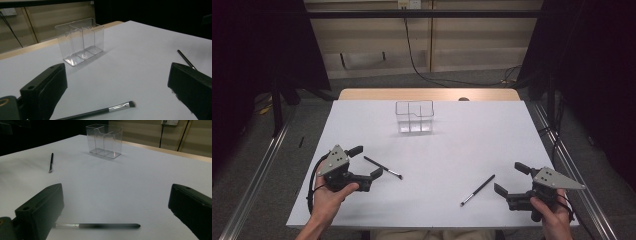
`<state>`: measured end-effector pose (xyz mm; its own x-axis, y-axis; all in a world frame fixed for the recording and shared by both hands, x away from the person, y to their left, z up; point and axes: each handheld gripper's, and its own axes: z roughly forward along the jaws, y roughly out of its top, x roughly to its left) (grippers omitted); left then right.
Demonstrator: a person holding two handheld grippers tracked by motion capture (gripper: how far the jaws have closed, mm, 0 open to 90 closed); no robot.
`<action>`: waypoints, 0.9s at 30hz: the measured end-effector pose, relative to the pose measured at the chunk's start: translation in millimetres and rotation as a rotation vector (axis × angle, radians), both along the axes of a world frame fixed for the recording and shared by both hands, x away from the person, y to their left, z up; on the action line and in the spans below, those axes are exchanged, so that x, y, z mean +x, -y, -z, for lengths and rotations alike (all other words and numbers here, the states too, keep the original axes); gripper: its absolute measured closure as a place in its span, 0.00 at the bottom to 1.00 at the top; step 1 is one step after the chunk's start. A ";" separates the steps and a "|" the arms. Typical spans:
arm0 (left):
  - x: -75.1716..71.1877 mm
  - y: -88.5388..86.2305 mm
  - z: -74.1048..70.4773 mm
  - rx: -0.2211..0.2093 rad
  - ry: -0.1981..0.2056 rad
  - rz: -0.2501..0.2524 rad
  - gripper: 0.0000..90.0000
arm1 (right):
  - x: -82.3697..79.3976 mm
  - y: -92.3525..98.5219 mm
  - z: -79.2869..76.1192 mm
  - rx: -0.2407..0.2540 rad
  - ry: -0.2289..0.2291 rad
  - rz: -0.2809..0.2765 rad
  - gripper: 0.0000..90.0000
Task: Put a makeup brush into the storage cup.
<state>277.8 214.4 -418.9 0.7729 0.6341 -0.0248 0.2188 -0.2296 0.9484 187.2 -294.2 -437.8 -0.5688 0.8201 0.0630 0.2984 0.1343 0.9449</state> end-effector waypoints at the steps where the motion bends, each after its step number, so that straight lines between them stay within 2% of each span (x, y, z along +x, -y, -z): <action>1: 1.4 0.6 0.1 0.001 0.002 0.006 0.02 | -0.1 0.1 0.2 0.002 -0.001 0.000 0.00; 5: 6.9 1.3 -1.3 -0.003 -0.005 0.015 0.02 | 0.3 0.0 0.2 0.002 -0.002 -0.002 0.00; 7: 11.3 2.3 -2.3 -0.016 0.007 0.023 0.05 | 0.6 -0.5 0.3 0.002 -0.003 -0.001 0.00; 10: 18.4 6.1 -2.6 -0.030 0.030 0.003 0.05 | 1.1 -1.2 0.6 0.001 -0.005 -0.003 0.00; 12: 23.1 8.3 -2.7 -0.023 0.023 0.002 0.05 | 1.3 -1.5 0.6 -0.002 -0.005 -0.003 0.00; 15: 29.4 9.9 -0.5 -0.049 -0.016 0.014 0.05 | 1.3 -1.1 0.7 -0.001 -0.010 -0.004 0.00; 20: 38.7 13.9 0.5 -0.033 -0.020 0.003 0.05 | 1.9 0.3 1.2 0.005 -0.012 0.001 0.00; 27: 50.0 21.7 -8.6 0.023 0.000 0.036 0.04 | 2.9 -0.6 1.2 -0.003 -0.012 -0.002 0.00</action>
